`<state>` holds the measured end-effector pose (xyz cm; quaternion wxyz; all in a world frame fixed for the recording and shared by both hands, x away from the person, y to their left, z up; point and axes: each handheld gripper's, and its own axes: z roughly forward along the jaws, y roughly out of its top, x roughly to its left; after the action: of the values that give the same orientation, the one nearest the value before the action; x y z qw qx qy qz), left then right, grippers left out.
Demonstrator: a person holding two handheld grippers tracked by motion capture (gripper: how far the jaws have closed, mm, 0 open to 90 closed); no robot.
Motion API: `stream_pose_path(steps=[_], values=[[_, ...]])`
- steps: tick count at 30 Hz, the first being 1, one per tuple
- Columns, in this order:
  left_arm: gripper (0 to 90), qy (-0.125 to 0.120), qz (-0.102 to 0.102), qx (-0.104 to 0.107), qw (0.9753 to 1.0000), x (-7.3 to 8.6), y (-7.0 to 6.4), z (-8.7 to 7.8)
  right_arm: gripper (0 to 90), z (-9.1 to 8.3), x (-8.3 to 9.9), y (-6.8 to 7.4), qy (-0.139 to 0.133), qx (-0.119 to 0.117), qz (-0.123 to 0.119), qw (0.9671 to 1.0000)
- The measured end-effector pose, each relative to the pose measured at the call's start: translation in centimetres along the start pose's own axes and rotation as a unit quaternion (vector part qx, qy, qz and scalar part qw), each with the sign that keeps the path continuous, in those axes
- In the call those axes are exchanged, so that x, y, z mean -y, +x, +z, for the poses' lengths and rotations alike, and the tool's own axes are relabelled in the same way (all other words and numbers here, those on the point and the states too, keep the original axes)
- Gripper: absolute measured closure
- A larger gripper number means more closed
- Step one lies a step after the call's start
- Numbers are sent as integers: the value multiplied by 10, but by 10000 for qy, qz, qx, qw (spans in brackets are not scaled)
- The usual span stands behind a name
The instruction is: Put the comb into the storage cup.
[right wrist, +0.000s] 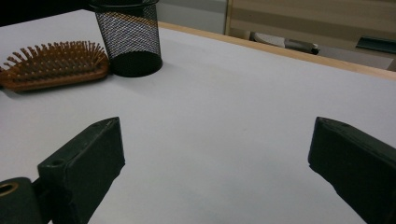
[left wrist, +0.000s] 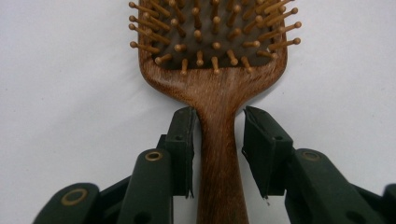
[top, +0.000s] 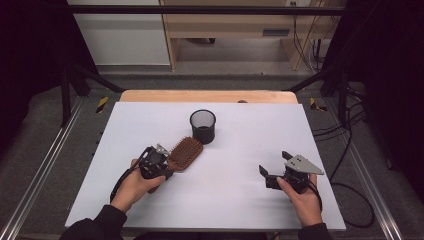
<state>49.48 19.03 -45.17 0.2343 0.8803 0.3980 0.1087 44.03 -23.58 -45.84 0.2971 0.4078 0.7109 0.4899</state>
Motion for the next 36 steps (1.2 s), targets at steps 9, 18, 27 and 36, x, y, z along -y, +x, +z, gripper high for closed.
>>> stream_pose_path(steps=[9, 18, 27, 36], values=[[663, 216, 134, -41, 9997, 0, -3, 2, 37, 0, 1, 0, 7, -8, 14, 10000], [675, 318, 226, -40, 9992, -3, -3, 4, 37, 1, 1, 0, 30, -29, 20, 10000], [725, 100, 155, -104, 9998, 2, -5, 3, 37, 1, 1, 0, 25, -60, 22, 10000], [726, -310, 175, -74, 9993, 16, -5, 0, 37, 1, 2, 1, 67, -50, 20, 10000]])
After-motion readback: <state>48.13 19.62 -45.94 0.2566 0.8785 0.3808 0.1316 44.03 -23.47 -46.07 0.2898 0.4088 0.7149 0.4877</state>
